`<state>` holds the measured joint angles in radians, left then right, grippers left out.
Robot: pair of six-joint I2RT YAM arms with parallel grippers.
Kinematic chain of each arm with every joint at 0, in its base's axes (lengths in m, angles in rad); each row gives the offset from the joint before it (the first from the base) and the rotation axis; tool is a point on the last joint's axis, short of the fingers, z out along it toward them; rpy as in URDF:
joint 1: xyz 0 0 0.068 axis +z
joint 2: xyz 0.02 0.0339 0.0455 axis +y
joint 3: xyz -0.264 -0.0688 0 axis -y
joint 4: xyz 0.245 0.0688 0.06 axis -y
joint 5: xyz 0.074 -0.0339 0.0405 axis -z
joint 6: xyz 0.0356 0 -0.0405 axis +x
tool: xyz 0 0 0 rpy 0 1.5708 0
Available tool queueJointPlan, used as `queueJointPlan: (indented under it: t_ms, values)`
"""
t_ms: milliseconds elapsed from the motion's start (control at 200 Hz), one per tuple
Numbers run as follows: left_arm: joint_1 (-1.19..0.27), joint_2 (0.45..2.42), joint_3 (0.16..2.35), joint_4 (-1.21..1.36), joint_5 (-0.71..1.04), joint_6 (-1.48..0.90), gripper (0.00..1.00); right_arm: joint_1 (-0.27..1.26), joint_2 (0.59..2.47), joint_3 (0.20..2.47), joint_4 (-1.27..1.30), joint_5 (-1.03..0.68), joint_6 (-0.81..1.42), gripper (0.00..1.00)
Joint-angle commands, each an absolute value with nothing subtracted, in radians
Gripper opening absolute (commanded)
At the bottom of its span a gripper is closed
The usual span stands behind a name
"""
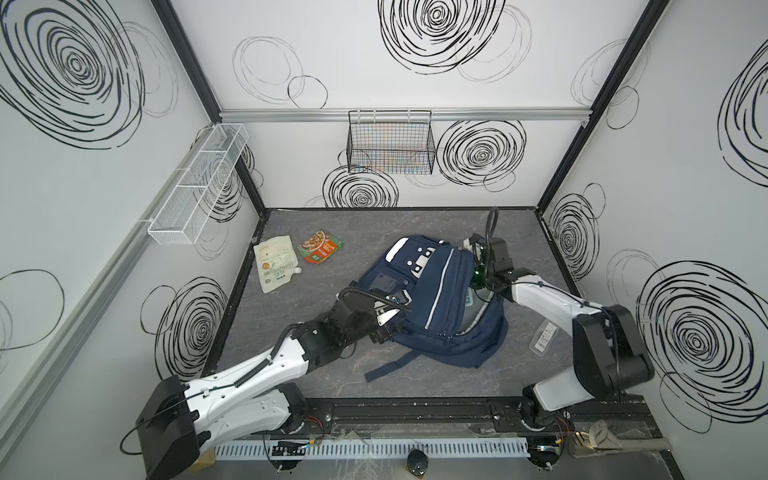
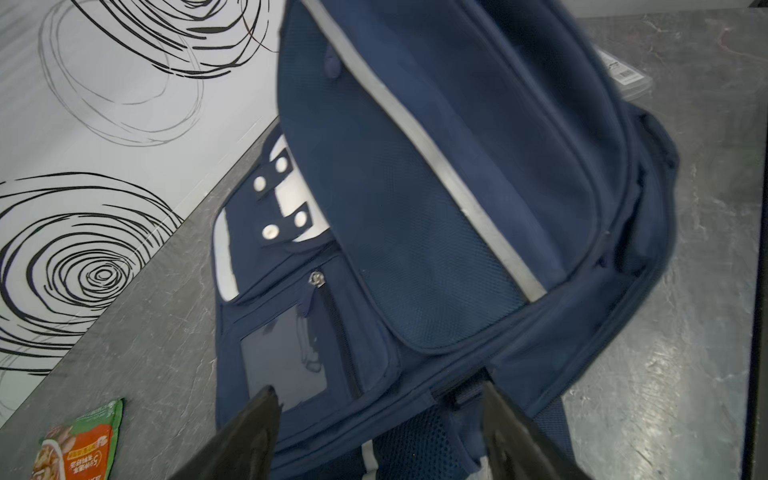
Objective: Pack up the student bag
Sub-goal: 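Open the right gripper and lift it out of the bag while left holds the flap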
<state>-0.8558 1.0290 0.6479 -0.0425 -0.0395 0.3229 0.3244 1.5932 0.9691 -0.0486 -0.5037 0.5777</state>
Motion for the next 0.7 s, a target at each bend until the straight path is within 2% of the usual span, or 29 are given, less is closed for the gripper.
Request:
queueJointPlan:
  t_ms: [0, 185, 455, 505, 630, 695]
  values:
    - [-0.860, 1.044, 0.641, 0.053, -0.012, 0.369, 0.83, 0.449, 1.668, 1.079, 0.018, -0.540, 0.591, 0.80]
    - [-0.873, 1.075, 0.631, 0.057, -0.047, 0.388, 0.87, 0.488, 1.753, 1.173, 0.007, -0.572, 0.579, 0.83]
    - [-0.979, 1.210, 0.645, 0.015, -0.305, 0.457, 0.85, 0.437, 1.760, 1.184, -0.125, -0.630, 0.498, 0.83]
    - [-0.988, 1.242, 0.652, 0.001, -0.359, 0.464, 0.82, 0.439, 1.749, 1.185, -0.164, -0.621, 0.475, 0.83]
    - [-0.975, 1.286, 0.658, -0.001, -0.404, 0.442, 0.68, 0.426, 1.693, 1.161, -0.210, -0.566, 0.448, 0.83]
    - [-0.963, 1.296, 0.663, 0.000, -0.404, 0.415, 0.54, 0.404, 1.655, 1.146, -0.215, -0.541, 0.446, 0.84]
